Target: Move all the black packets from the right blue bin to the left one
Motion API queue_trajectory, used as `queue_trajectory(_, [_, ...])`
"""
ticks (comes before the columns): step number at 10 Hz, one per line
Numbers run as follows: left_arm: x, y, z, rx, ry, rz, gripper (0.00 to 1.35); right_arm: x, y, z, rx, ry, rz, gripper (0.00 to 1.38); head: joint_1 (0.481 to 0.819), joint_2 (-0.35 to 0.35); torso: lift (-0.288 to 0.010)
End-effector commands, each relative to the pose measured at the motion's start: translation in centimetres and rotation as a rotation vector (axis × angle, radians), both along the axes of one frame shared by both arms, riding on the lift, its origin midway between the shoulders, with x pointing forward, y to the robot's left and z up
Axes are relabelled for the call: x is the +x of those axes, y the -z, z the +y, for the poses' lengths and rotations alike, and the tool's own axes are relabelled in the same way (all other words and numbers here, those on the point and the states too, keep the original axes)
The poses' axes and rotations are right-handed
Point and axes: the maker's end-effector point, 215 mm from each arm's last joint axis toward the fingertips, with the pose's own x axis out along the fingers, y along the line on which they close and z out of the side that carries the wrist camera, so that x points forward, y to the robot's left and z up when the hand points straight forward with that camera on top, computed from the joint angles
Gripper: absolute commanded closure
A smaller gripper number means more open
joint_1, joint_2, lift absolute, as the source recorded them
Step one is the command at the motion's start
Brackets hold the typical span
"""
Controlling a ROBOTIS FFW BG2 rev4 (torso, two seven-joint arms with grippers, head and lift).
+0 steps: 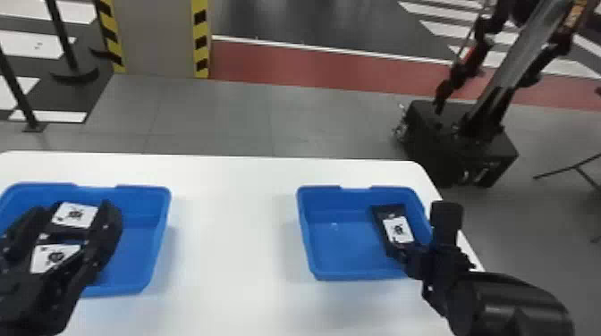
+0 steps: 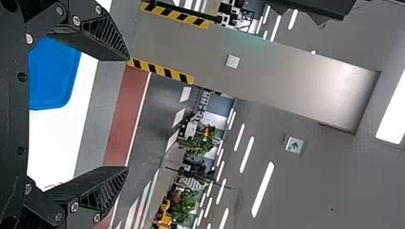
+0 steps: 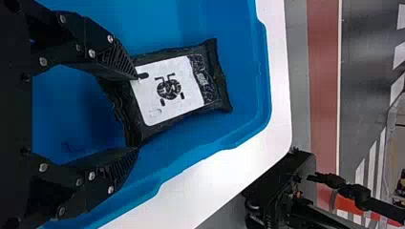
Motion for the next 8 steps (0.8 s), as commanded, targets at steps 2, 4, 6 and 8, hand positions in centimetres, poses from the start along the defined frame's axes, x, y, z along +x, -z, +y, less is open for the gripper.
queue_trajectory(2, [-0.1, 0.3, 0.1, -0.001, -0.003, 0.007, 0.22, 0.3, -0.4, 0.0, -0.011, -0.005, -0.016, 1.07, 0.695, -0.218, -0.110])
queue_trajectory(4, [-0.1, 0.3, 0.2, -0.002, -0.005, 0.007, 0.22, 1.0, -1.5, 0.2, -0.030, -0.014, -0.071, 1.10, 0.695, -0.215, -0.110])
queue_trajectory(6, [-0.1, 0.1, 0.3, -0.001, -0.007, 0.000, 0.22, 1.2, -2.1, 0.4, -0.027, -0.014, -0.111, 1.11, 0.695, -0.211, -0.110])
queue_trajectory(8, [-0.2, 0.3, 0.2, -0.003, -0.003, 0.004, 0.22, 2.0, -2.7, 1.1, -0.010, -0.044, -0.134, 0.45, 0.695, -0.202, -0.110])
